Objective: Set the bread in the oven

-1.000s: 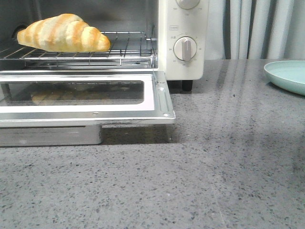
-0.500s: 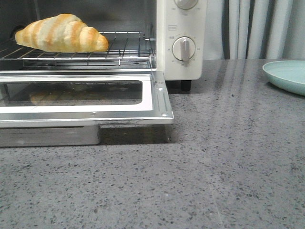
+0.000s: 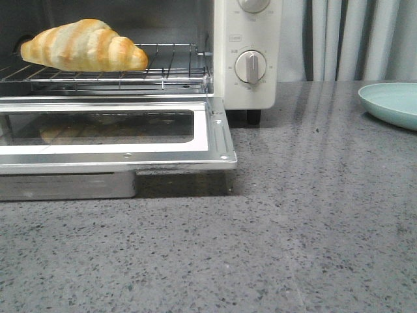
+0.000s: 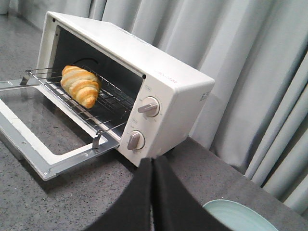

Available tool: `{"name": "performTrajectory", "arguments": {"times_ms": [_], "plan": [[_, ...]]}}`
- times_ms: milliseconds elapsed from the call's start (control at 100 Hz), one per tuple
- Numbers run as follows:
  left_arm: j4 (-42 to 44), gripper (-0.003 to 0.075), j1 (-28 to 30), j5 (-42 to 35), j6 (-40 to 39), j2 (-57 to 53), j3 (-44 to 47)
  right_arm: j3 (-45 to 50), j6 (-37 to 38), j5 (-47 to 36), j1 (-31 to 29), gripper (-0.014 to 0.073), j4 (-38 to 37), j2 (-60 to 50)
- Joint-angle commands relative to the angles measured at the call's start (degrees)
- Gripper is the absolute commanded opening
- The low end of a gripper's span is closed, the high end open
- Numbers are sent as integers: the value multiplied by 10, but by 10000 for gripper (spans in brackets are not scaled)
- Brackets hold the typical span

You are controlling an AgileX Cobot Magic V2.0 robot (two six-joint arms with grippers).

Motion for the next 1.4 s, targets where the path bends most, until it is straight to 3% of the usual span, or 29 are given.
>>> {"name": "performTrajectory", "arguments": {"times_ms": [0,170,310,480,610,690,880,1390], "plan": [[-13,-21,2,-36,-6,5,-16,-12,1,-37,-3,-69,-18,9],[-14,-21,3,-44,-6,5,-1,-12,1,-37,-3,-69,-18,9],[48,-21,26,-96,5,-38,44,-12,1,-36,-3,-69,-18,9],[126,-21,133,-143,-60,-142,178,-12,1,-36,-3,-69,-18,9],[182,-21,216,-125,-145,-225,264,-12,1,-36,-3,-69,-18,9],[199,-21,247,-108,-172,-220,286,-12,1,-35,-3,-69,-18,9],[309,-21,240,-82,-311,-219,320,-12,1,-35,-3,-69,-18,9],[320,-21,223,-59,-313,-225,339,-12,1,-35,-3,-69,-18,9]]}}
